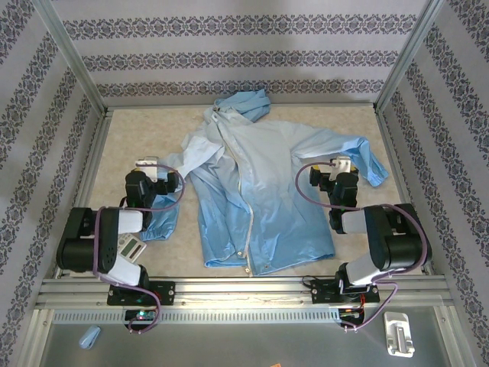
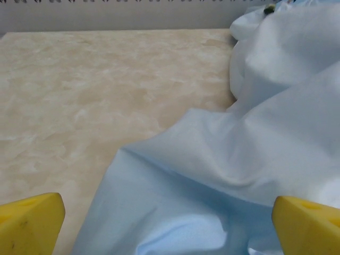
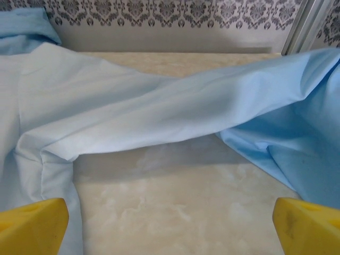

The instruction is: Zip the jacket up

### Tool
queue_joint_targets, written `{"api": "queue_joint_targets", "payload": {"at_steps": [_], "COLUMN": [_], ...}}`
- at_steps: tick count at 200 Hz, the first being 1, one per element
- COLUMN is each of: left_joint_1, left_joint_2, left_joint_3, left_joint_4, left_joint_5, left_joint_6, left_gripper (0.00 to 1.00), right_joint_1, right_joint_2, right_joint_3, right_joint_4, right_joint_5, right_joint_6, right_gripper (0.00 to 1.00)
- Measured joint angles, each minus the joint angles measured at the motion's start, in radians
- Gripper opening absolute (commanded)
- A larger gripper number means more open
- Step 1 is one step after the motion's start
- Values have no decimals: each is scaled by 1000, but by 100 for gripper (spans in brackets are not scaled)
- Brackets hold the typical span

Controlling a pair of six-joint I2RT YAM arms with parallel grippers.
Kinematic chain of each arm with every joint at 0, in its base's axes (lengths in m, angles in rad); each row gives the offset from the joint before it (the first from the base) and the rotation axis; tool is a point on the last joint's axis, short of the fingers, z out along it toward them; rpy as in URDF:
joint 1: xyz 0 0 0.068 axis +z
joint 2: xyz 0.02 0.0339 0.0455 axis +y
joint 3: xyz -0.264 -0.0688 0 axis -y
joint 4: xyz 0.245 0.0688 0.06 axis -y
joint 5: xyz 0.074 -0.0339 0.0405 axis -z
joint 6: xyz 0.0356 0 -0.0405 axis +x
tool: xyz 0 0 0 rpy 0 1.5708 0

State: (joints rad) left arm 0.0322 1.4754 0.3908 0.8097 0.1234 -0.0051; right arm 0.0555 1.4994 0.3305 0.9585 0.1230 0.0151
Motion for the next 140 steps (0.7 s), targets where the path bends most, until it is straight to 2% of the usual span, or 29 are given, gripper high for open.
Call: {"api": "queue_joint_targets", "payload": {"at_steps": [24,58,97,107,126,135,140], "left_joint_1": [0,-7,-18,-34,-100,-146,-179], "left_joint_2": [-89,-164,-178,-176,-159,-145,-135], "left_joint_3": [58,137,257,283,326,343,354], "left_joint_4": [-126,-321,-578,-631,-723,-762,-789], "left_joint_5": [2,13,68,94,130,138,142], "left_joint_6": [-17,-63,-164,-206,-266,-285,-296], "left_gripper": [95,89,69,67,63,57,54], "right_joint_1": [43,148,232,252,293,317,332], "right_joint_2": [-72,-186,-245,-238,-203,-175,-156], "right_joint_3": [34,164,378,430,511,538,552], "right_joint_4": [-99,-329,-671,-755,-908,-966,-1001], "right_joint_5": [25,98,157,154,126,102,82], "right_joint_6": [-26,-47,53,90,169,197,218], "right_gripper": [98,98,89,87,76,64,54]}}
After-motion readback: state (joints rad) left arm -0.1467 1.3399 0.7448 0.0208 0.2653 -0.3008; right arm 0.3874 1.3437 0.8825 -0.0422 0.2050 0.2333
